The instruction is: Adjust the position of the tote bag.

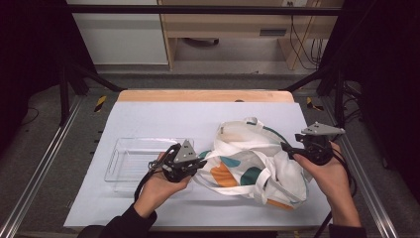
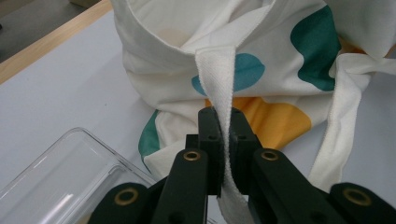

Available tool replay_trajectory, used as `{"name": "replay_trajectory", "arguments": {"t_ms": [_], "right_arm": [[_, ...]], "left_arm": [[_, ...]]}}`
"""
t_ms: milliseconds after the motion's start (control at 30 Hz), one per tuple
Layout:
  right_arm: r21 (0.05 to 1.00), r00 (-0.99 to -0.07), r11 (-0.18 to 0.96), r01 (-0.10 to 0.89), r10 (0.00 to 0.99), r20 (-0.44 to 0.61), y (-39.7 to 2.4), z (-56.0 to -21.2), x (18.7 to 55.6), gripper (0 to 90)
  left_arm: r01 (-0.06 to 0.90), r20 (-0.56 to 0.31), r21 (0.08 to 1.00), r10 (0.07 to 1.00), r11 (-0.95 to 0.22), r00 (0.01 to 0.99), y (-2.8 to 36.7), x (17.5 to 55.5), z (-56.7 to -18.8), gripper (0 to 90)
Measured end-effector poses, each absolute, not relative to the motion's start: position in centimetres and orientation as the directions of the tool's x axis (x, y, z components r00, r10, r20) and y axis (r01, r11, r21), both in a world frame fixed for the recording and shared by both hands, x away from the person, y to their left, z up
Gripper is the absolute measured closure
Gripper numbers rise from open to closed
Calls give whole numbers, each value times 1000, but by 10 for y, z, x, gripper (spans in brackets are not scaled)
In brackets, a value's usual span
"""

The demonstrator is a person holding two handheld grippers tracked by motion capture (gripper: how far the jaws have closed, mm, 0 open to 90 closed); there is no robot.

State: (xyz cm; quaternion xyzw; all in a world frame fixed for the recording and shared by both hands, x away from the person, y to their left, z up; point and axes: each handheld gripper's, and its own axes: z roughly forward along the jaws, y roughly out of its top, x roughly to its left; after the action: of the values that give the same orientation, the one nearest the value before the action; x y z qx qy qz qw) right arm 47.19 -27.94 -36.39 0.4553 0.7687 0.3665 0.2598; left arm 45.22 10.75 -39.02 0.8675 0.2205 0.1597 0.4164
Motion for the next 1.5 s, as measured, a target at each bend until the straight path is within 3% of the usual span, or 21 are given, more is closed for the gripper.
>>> {"name": "replay_trajectory", "arguments": {"t_ms": [233, 533, 567, 733, 933, 1200, 1267, 1500], "right_arm": [[769, -443, 298, 566, 896, -20, -281, -384, 492, 477], [747, -445, 302, 593, 895, -8, -289, -396, 488, 639], [749, -449, 298, 592, 894, -1, -289, -396, 487, 717], [769, -455, 284, 573, 890, 11, -288, -391, 482, 843], [789, -472, 277, 549, 881, 18, -284, -380, 475, 873], [805, -503, 299, 512, 864, -1, -273, -366, 466, 875], [807, -514, 307, 505, 858, -4, -268, -361, 464, 875], [814, -525, 307, 493, 851, -3, -267, -358, 461, 875]], "left_arm": [[240, 99, 796, 510, -556, 854, 110, 448, -387, 866], [239, 94, 799, 508, -552, 856, 111, 448, -385, 861], [237, 96, 798, 506, -553, 857, 110, 447, -385, 860], [243, 86, 800, 506, -549, 858, 111, 448, -385, 856], [242, 85, 803, 506, -545, 858, 113, 447, -384, 840], [219, 109, 824, 526, -522, 843, 115, 447, -378, 703], [217, 107, 836, 537, -504, 837, 116, 447, -375, 603], [191, 106, 861, 533, -472, 840, 112, 445, -366, 471]]}}
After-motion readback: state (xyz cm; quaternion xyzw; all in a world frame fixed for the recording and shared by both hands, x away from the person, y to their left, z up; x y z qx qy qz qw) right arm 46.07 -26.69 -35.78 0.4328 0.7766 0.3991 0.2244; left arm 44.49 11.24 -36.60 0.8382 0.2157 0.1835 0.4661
